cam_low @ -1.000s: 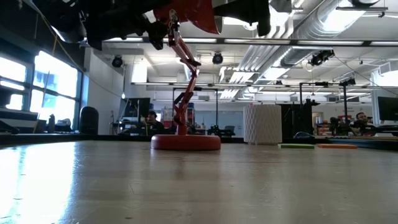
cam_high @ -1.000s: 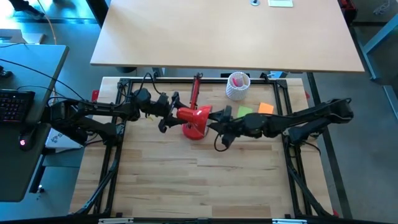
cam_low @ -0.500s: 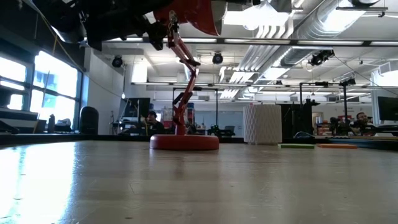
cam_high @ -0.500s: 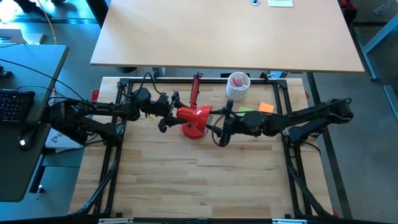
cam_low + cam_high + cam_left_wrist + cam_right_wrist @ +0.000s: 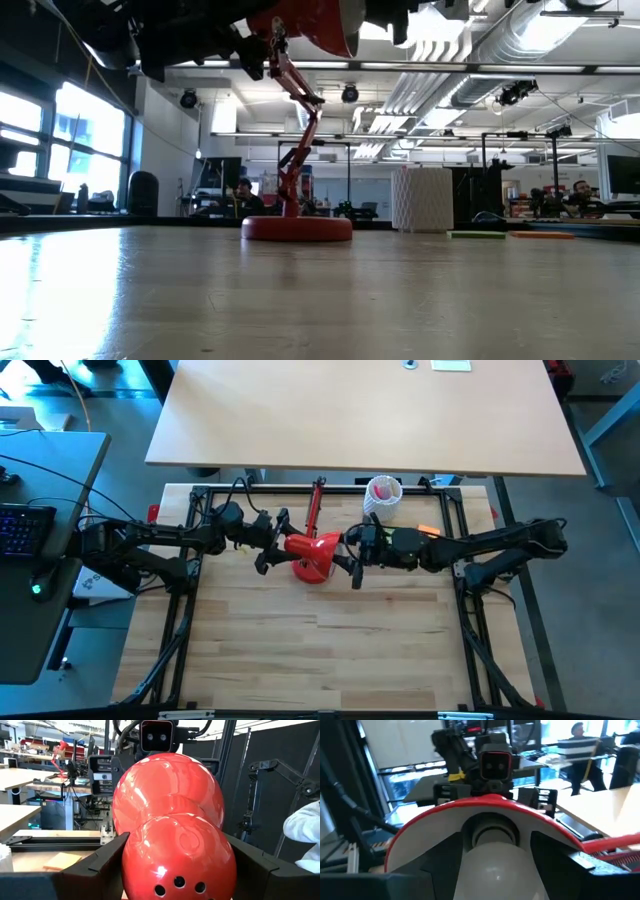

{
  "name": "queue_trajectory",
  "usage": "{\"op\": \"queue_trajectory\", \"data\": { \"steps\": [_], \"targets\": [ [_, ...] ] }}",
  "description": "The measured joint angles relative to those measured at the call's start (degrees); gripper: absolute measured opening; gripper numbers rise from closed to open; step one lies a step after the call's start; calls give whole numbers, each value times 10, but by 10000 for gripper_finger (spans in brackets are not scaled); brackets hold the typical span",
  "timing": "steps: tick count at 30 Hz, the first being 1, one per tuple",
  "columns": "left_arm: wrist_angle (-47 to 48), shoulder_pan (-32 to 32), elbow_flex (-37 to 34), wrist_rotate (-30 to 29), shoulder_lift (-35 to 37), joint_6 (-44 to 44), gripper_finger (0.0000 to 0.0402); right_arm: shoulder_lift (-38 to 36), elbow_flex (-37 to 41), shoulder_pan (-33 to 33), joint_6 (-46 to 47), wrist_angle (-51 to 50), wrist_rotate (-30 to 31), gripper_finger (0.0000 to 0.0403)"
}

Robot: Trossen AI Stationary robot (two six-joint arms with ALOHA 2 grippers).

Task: Screw lightbulb
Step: Insert the white lightbulb into the red lamp

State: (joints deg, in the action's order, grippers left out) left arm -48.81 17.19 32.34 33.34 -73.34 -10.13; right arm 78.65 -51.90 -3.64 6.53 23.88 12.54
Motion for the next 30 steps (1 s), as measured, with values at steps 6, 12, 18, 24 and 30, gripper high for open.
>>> {"op": "queue_trajectory", "data": {
  "steps": [6, 12, 18, 24, 30],
  "targets": [
    [-1, 0, 1, -1, 0, -1, 251, -37, 2, 0, -121, -15, -22, 229],
    [-1, 0, 1, 1, 1, -1, 251, -96, 2, -9, -267, -83, -21, 229],
    [-3, 0, 1, 2, 1, -4, 251, -120, 1, -25, -455, -168, -4, 229],
    [-3, 0, 1, 1, 1, -10, 251, -98, 1, -32, -562, -171, 19, 256],
    [-4, 0, 1, -3, 1, -12, 251, -75, 1, -33, -617, -170, 23, 310]
  ]
}}
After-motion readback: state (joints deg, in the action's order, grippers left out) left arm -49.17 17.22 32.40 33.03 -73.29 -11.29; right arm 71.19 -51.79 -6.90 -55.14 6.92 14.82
